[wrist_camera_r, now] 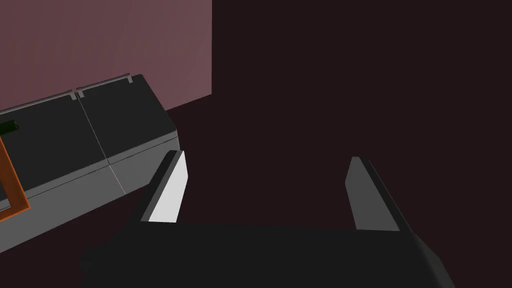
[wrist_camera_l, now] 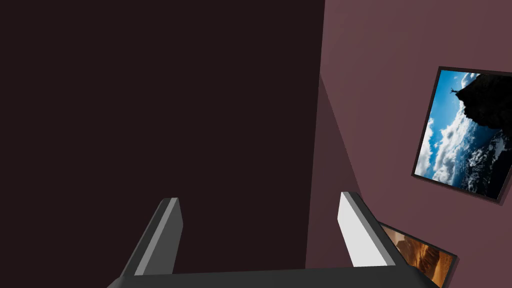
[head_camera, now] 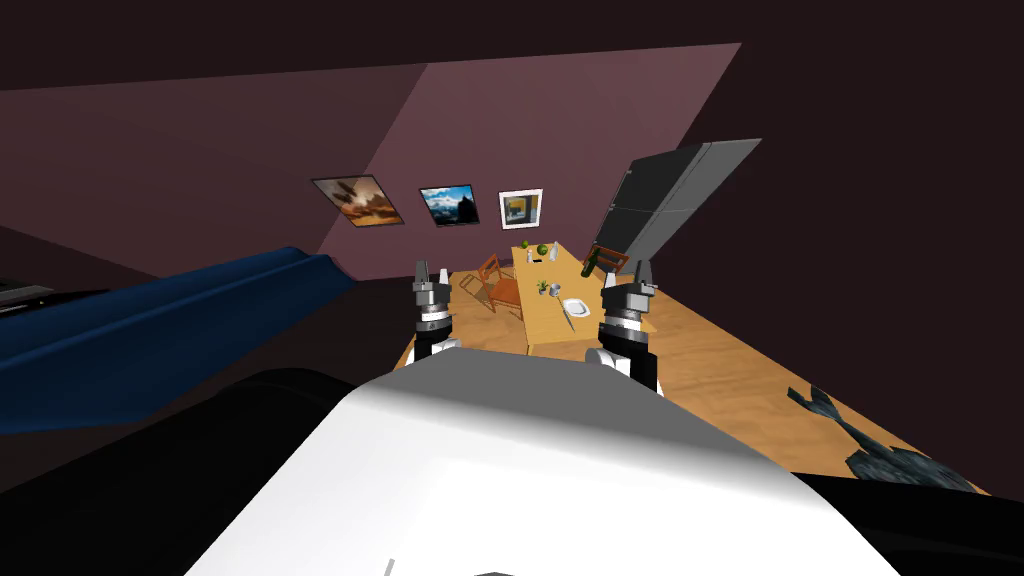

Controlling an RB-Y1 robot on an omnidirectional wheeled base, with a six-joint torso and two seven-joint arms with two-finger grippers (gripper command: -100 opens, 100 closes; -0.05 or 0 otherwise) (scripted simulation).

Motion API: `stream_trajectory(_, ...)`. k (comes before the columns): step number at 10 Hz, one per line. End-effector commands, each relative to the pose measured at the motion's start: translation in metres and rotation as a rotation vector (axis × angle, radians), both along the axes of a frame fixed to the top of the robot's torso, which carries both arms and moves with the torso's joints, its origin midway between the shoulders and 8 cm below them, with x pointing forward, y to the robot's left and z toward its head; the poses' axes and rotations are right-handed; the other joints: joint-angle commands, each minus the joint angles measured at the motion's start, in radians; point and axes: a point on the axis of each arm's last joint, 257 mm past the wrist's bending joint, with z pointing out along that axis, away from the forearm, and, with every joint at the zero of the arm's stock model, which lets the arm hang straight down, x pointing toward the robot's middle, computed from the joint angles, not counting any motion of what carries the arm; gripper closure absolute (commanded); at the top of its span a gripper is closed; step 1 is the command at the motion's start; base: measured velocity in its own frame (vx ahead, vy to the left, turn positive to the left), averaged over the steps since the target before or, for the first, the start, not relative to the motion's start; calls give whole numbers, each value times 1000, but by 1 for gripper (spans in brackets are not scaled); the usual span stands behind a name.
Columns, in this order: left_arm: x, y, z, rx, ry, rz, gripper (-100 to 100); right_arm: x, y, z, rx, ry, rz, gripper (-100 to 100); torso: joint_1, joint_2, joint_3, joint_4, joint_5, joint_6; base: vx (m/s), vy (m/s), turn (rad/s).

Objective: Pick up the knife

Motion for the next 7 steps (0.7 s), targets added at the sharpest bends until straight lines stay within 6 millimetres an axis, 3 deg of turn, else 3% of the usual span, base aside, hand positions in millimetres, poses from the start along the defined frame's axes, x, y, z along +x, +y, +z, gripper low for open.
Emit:
stream_trajectory(1, 0, 0, 0, 0, 0, 0, 0, 4, 3, -5, -33, 24, 12, -100, 0, 0, 0, 0, 0, 0, -53, -40, 70)
stream_trajectory(4, 0, 0, 0, 0, 0, 0, 0, 18, 8, -27, -116, 107, 36, -100, -7, 8, 4, 2, -2, 0, -115, -103, 149)
stream_trajectory(7, 0, 0, 0, 0, 0, 0, 0, 38, 9, -65, -205, 231, 53, -100, -11, 6, 3, 1, -2, 0, -88, -140, 248)
